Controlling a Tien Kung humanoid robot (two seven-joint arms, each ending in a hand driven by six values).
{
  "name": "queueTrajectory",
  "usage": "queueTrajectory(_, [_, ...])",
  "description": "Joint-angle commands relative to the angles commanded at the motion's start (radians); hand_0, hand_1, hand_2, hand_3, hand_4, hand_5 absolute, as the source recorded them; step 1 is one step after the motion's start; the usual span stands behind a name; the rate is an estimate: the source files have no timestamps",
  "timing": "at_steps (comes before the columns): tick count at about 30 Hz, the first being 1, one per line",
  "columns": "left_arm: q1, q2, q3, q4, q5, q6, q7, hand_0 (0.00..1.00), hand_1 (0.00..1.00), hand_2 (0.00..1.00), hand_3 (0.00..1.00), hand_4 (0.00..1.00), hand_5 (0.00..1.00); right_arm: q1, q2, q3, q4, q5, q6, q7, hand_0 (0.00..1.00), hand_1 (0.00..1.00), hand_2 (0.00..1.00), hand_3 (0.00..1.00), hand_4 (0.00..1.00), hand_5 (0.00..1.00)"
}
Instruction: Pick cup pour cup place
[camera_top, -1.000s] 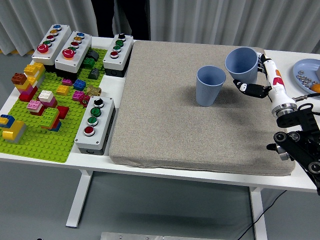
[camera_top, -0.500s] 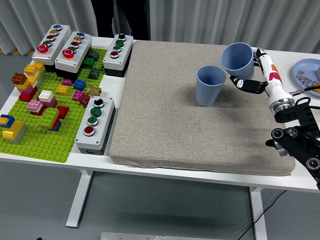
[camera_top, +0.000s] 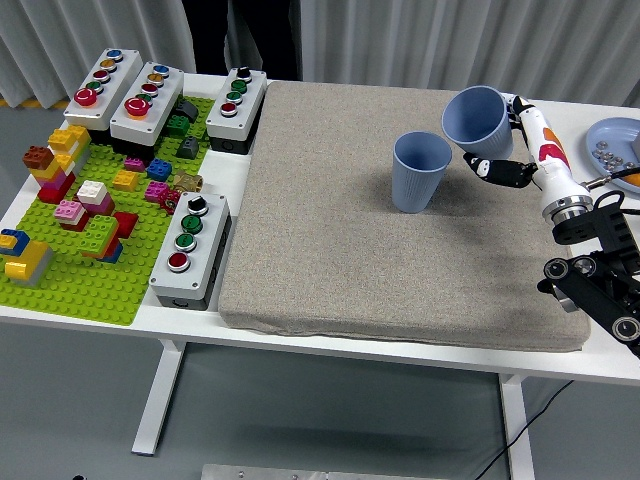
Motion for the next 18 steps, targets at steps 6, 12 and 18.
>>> queueTrajectory(6, [-0.004, -0.001, -0.003, 0.000, 0.002, 0.000, 0.000, 0.762, 0.805, 0.839, 0.763, 0.506, 0.939, 0.009, 0.001, -0.009, -0.004, -0.029, 0.000, -0.004, 0.756, 0.662, 0.582, 0.668, 0.697, 0.081])
queueTrajectory(12, [-0.007, -0.001, -0.008, 0.000, 0.007, 0.001, 0.001, 0.762, 0.805, 0.839, 0.762, 0.506, 0.939, 0.022, 0.004, -0.019, -0.012, -0.052, 0.001, -0.008, 0.756, 0.662, 0.582, 0.667, 0.698, 0.082])
queueTrajectory(18, [-0.009, -0.001, -0.008, 0.000, 0.007, 0.001, 0.000, 0.762, 0.805, 0.839, 0.763, 0.507, 0.939, 0.033, 0.005, -0.029, -0.020, -0.051, 0.001, -0.006, 0.756, 0.662, 0.583, 0.667, 0.697, 0.085])
